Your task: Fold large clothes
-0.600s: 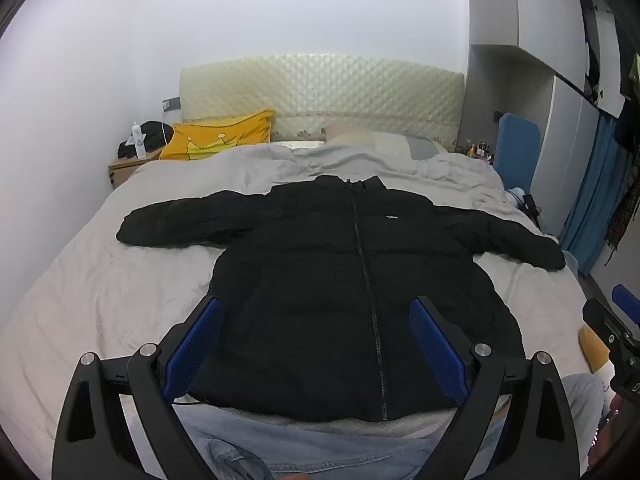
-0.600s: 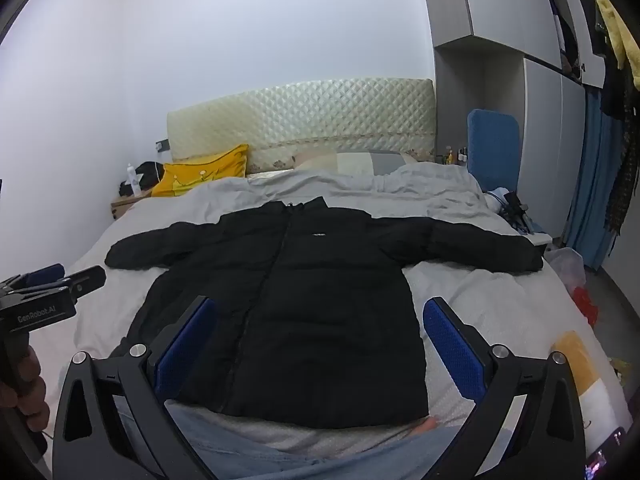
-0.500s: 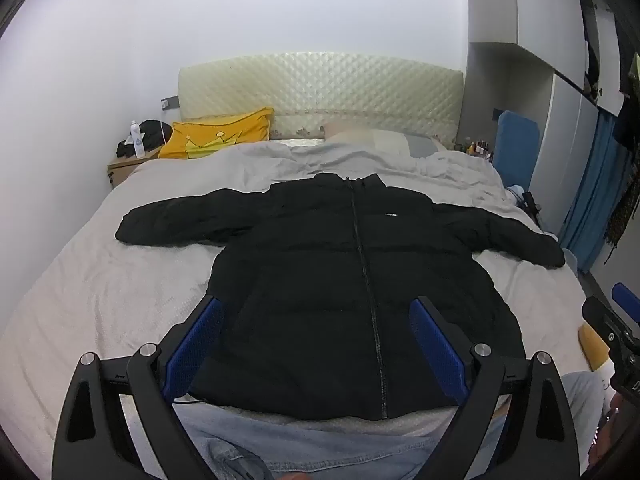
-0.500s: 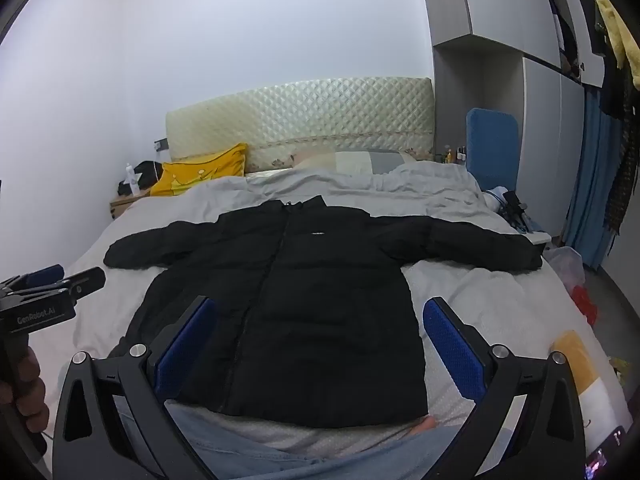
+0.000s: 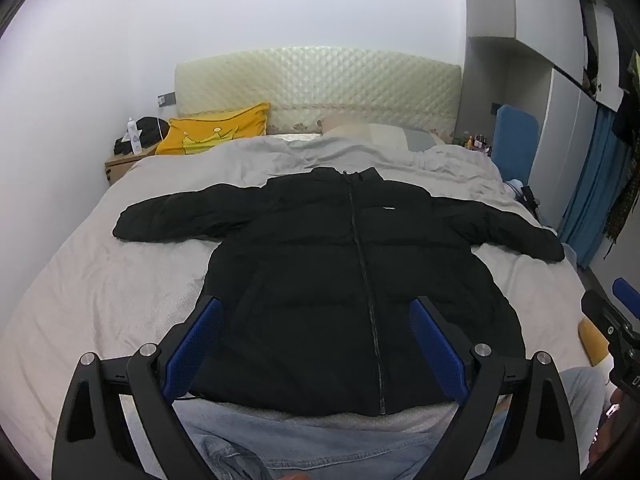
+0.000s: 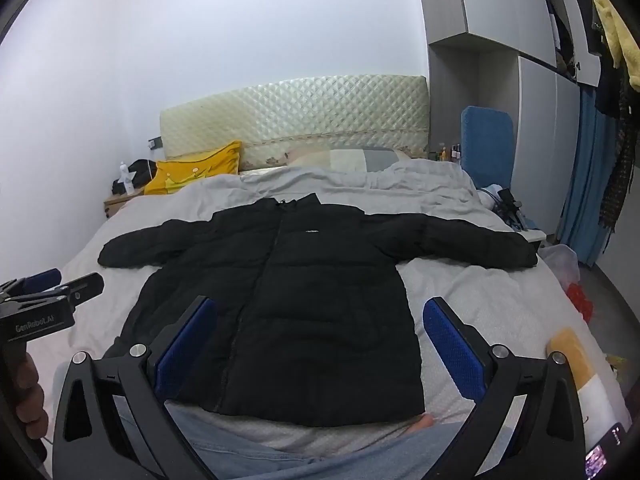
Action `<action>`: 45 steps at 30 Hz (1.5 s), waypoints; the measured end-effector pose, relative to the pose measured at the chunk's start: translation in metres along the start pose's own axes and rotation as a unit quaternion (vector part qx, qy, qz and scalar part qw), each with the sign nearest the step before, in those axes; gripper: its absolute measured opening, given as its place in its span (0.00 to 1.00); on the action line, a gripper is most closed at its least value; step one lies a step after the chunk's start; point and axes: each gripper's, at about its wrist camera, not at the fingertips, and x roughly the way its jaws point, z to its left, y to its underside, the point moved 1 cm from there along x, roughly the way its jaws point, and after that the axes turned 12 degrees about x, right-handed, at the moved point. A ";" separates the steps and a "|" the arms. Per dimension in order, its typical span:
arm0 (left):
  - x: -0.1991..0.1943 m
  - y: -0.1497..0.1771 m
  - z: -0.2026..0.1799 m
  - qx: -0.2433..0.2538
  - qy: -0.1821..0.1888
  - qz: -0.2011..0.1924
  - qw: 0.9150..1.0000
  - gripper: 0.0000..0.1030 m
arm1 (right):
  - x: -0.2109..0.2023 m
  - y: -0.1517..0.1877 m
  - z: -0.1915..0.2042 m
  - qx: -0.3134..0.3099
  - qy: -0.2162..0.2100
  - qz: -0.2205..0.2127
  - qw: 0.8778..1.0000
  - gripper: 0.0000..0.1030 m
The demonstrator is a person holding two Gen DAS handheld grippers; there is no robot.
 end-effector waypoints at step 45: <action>0.004 -0.002 0.005 -0.008 0.016 0.014 1.000 0.92 | 0.004 -0.001 0.003 -0.007 0.012 0.010 1.000 1.00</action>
